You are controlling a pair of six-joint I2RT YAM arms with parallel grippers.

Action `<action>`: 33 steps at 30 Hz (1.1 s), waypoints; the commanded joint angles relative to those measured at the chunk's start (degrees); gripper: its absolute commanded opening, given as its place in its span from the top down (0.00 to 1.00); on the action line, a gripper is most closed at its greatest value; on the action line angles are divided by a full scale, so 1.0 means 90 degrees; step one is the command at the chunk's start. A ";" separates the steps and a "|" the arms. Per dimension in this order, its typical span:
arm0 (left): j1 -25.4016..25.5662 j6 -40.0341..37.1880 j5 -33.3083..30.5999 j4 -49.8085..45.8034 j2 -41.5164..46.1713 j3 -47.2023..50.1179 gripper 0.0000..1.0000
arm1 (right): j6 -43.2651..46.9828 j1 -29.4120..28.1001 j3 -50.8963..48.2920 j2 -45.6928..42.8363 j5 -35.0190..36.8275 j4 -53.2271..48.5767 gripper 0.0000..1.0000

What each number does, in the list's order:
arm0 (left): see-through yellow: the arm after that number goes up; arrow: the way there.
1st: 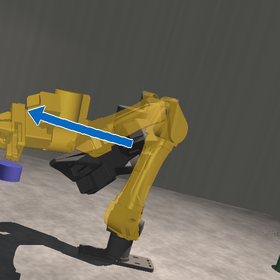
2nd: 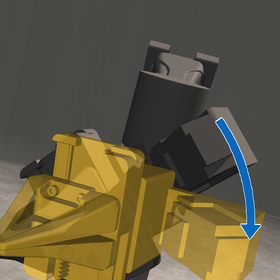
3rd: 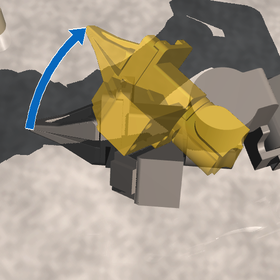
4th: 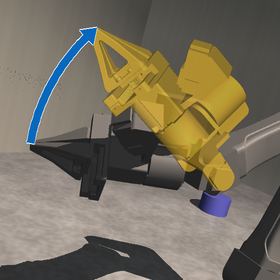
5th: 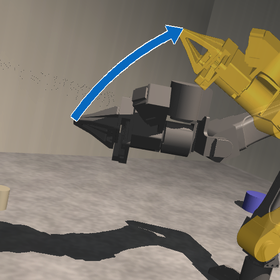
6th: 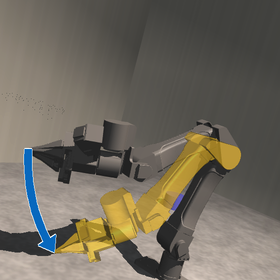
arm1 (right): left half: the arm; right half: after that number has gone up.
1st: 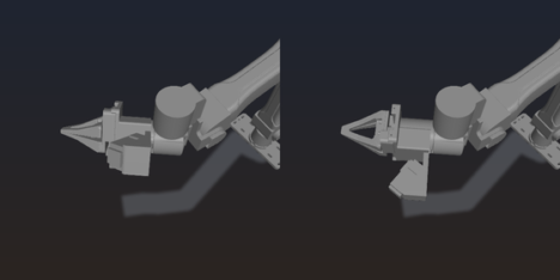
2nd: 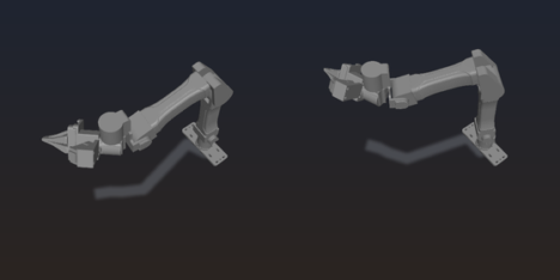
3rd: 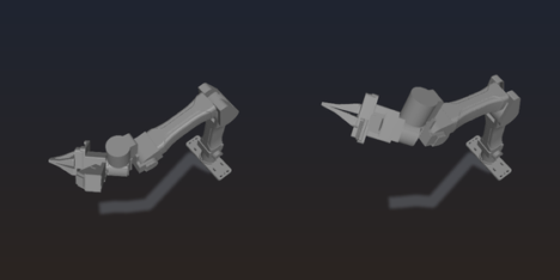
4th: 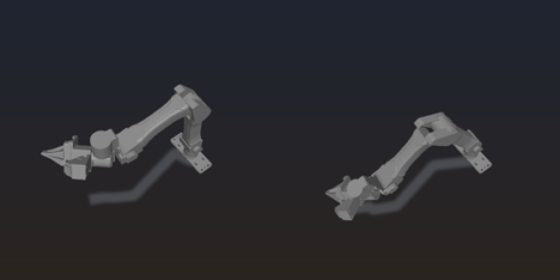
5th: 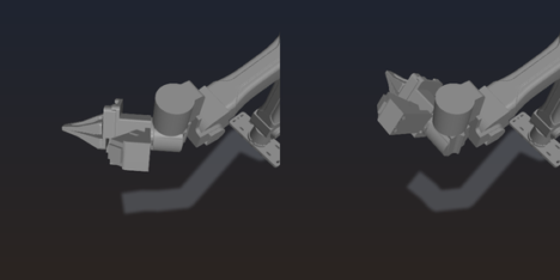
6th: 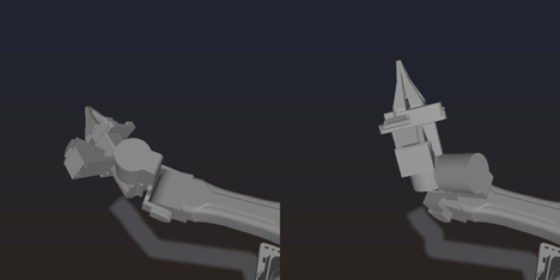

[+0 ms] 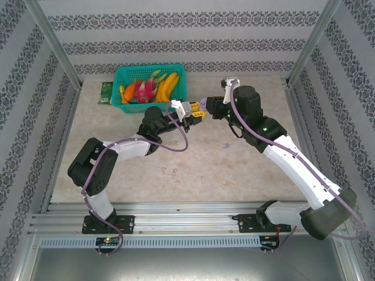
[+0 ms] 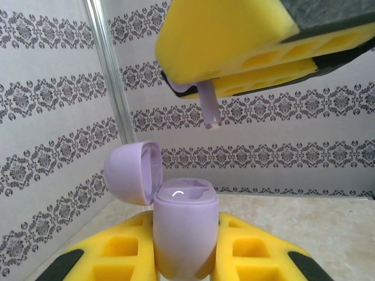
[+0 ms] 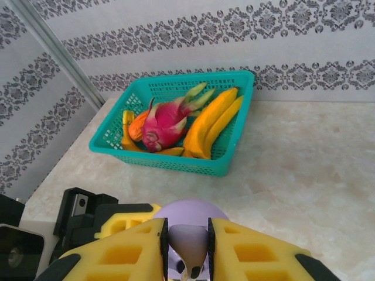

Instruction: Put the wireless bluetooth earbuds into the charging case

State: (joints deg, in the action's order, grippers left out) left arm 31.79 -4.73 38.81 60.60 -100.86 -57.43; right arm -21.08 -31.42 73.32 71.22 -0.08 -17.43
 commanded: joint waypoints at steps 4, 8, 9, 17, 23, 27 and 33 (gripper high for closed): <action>0.0074 0.0007 0.0043 0.0119 0.0093 -0.0179 1.00 | -0.0117 -0.0091 -0.0116 0.0141 -0.0156 0.0361 0.75; 0.0071 0.0146 0.0004 0.0277 0.0083 -0.0152 1.00 | -0.0157 -0.0100 -0.0249 0.0117 -0.0129 0.0432 0.75; 0.0071 0.0171 0.0005 0.0307 0.0082 -0.0152 1.00 | -0.0162 -0.0102 -0.0276 0.0107 -0.0118 0.0459 0.75; 0.0071 0.0359 0.0051 0.0425 0.0074 -0.0189 1.00 | -0.0226 -0.0102 -0.0480 0.0104 -0.0050 0.0512 0.76; 0.0073 0.0408 0.0124 0.0415 0.0102 -0.0167 1.00 | -0.0279 -0.0092 -0.0495 0.0153 -0.0005 0.0582 0.76; 0.0071 0.0416 0.0138 0.0417 0.0095 -0.0125 1.00 | -0.0316 -0.0091 -0.0425 0.0129 -0.0039 0.0616 0.77; 0.0076 0.0399 0.0141 0.0429 0.0074 -0.0102 1.00 | -0.0353 -0.0093 -0.0335 0.0017 -0.0070 0.0615 0.77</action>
State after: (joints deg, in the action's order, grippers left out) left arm 31.88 -1.85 38.83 60.84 -100.86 -57.58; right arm -23.09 -31.66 69.71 72.23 -0.71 -13.41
